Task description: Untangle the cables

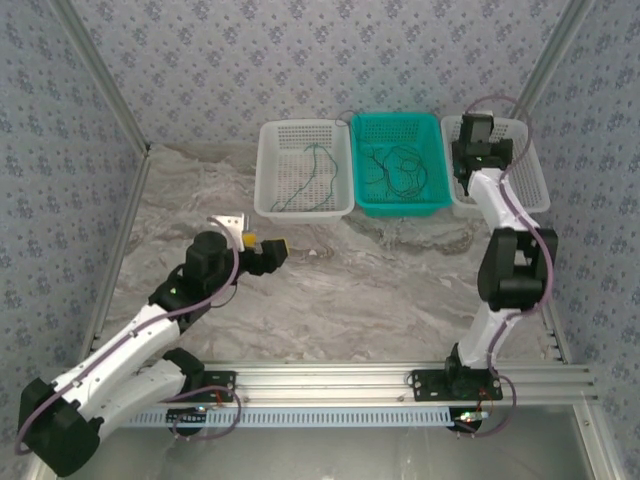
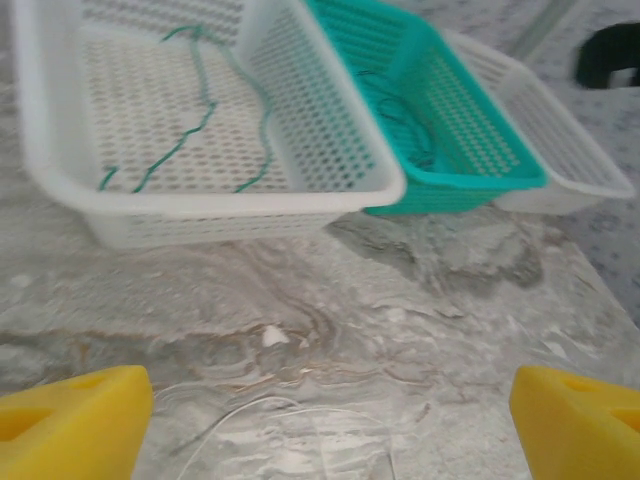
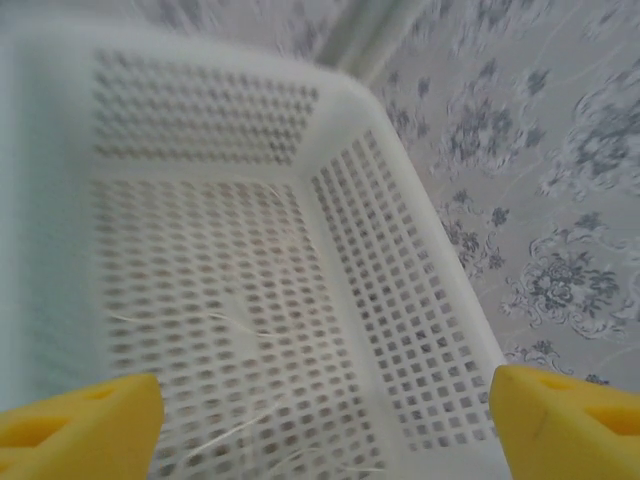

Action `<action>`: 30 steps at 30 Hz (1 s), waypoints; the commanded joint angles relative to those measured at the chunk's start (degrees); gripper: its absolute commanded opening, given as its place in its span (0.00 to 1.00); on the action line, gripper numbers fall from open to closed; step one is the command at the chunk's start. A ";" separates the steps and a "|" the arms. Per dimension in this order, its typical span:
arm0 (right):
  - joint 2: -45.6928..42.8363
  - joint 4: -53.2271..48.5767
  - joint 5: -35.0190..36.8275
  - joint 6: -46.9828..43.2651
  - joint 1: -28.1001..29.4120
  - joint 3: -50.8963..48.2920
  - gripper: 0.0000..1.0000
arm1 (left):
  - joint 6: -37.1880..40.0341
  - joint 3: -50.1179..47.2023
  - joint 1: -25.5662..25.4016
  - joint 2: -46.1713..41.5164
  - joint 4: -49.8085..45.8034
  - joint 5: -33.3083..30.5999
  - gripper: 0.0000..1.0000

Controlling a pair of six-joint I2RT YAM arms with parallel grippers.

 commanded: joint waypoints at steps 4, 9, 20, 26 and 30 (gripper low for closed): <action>-16.38 -6.95 -21.37 8.78 12.70 -8.94 0.86 | -14.28 3.00 0.82 3.83 -10.05 -7.07 0.89; -25.61 -12.89 -28.83 15.33 26.60 -17.00 0.86 | -20.33 2.40 1.44 5.49 -13.19 -9.22 0.88; -20.79 -21.74 -23.79 26.58 47.09 -24.82 0.86 | -24.95 0.65 2.01 9.71 -16.34 -9.73 0.86; -14.12 -12.48 -28.21 30.12 47.50 -29.23 0.84 | -23.81 0.06 2.04 12.94 -16.44 -8.81 0.86; -8.62 -8.08 -32.06 29.05 47.41 -30.12 0.76 | -21.40 -0.43 2.03 15.51 -14.35 -6.27 0.86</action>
